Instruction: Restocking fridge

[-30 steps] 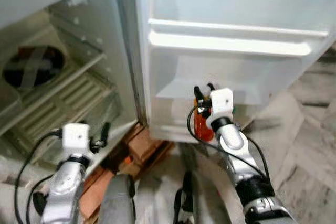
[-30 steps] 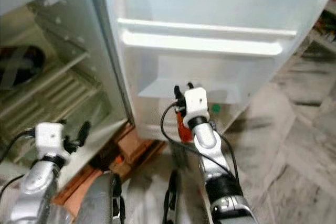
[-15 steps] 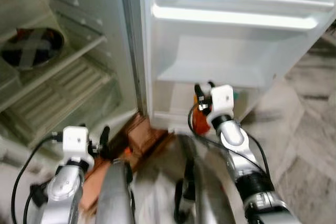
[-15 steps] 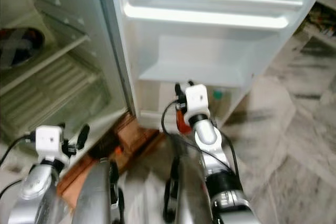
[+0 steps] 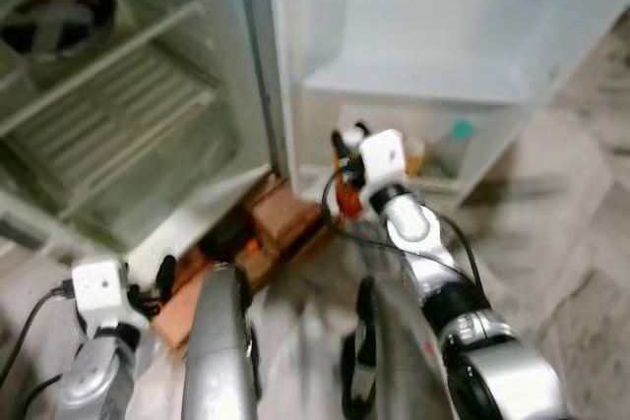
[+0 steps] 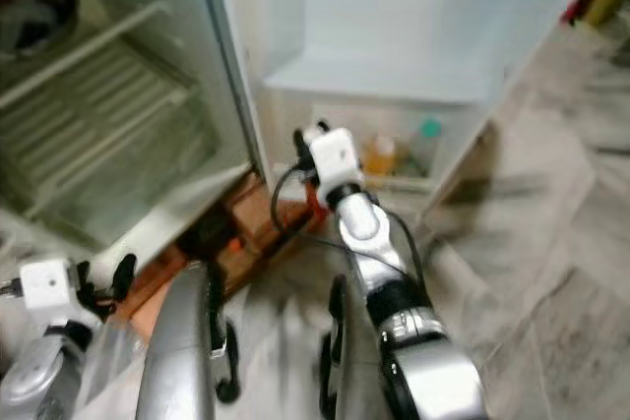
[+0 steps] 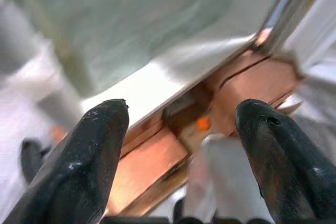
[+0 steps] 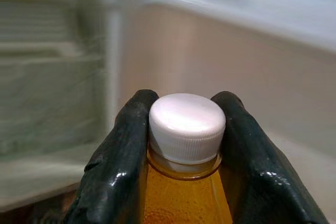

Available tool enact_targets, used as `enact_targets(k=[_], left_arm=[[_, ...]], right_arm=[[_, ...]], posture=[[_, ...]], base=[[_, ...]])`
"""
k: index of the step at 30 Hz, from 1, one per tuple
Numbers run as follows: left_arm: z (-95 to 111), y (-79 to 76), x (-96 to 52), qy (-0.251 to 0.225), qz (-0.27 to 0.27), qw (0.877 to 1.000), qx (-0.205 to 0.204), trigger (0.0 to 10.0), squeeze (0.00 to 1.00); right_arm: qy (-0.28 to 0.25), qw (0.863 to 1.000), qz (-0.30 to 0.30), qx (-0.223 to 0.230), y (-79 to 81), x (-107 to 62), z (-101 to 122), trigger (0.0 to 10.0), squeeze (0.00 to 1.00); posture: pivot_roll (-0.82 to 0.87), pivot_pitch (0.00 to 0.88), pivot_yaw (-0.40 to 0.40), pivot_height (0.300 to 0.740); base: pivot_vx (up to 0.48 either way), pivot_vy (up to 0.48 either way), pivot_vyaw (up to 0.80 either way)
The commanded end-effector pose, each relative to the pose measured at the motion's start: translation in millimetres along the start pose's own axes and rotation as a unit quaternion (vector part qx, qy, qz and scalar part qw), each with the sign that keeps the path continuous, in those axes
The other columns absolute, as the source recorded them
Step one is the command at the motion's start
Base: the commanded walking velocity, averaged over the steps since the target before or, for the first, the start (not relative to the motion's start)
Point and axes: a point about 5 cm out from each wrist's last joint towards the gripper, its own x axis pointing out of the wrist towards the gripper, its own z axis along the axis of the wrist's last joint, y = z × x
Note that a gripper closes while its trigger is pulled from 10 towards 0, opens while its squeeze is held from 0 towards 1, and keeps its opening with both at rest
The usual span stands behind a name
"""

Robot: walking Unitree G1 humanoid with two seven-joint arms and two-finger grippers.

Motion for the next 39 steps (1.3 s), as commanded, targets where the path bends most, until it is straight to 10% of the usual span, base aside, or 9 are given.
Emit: enact_targets(k=[1,24,32,39], left_arm=[[14.2,0.8,-4.0,-0.022,0.002,1.0,0.007,10.0,0.0],[21.9,4.5,-31.0,0.003,-0.004,0.999,0.04,10.0,0.0],[19.4,1.4,-32.9,0.012,-0.008,0.999,0.04,10.0,0.0],[17.9,0.0,-32.4,0.017,-0.011,0.999,0.043,10.0,0.0]], right_arm=[[-0.019,0.999,0.004,-0.026,1.5,6.4,6.9,10.0,0.0],[-0.15,0.962,-0.067,-0.217,-6.7,35.5,58.0,10.0,0.0],[-0.096,0.954,-0.078,-0.272,-24.9,26.2,34.5,10.0,0.0],[0.006,0.969,-0.134,-0.205,-45.9,17.3,10.0,10.0,0.0]], posture=[[0.25,0.302,-0.034,0.577],[0.34,0.365,0.016,0.577],[0.35,0.367,0.018,0.577],[0.35,0.37,0.022,0.577]], base=[[0.0,0.0,0.0],[0.0,0.0,0.0],[0.0,0.0,0.0],[0.0,0.0,0.0]])
